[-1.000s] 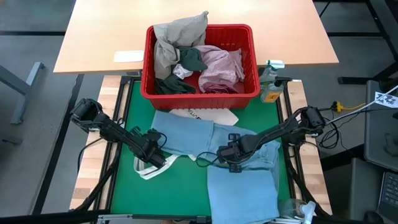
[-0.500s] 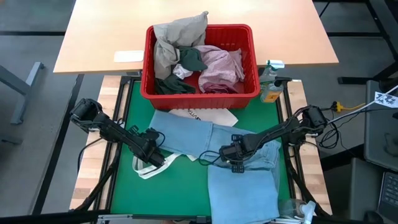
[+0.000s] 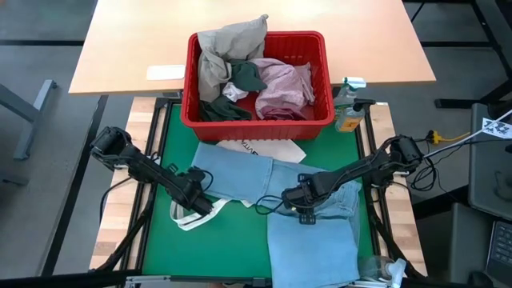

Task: Fold laundry
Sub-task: Fold the blue jeans

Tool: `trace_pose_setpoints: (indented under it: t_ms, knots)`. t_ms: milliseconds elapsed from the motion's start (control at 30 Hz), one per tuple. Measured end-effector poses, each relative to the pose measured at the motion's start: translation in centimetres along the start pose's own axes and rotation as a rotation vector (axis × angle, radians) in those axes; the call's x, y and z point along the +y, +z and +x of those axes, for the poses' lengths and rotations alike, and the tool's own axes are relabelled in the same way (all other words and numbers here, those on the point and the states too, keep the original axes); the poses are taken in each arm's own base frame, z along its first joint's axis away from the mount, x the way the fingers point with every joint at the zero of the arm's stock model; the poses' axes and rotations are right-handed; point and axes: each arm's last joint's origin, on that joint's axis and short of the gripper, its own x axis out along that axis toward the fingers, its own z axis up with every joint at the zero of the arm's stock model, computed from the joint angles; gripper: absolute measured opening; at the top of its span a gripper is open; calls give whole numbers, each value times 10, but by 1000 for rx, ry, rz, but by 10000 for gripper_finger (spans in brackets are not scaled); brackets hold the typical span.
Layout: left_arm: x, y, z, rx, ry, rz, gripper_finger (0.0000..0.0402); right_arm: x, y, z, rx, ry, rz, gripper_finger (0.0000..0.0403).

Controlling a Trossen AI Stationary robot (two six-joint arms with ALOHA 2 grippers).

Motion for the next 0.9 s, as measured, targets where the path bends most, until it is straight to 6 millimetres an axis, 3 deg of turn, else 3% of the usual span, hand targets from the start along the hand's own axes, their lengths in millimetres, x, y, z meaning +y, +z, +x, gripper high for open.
trace_pose_setpoints:
  t_ms: [500,700,900]
  knots:
    - [11,-2,-55,-15,38,102,77,-1,-2,0,16,-14,1,170]
    - [15,6,-56,-195,20,-20,77,-1,-2,0,16,-14,0,170]
    - [5,5,-36,-236,-37,-138,77,-1,-2,-1,17,-16,0,170]
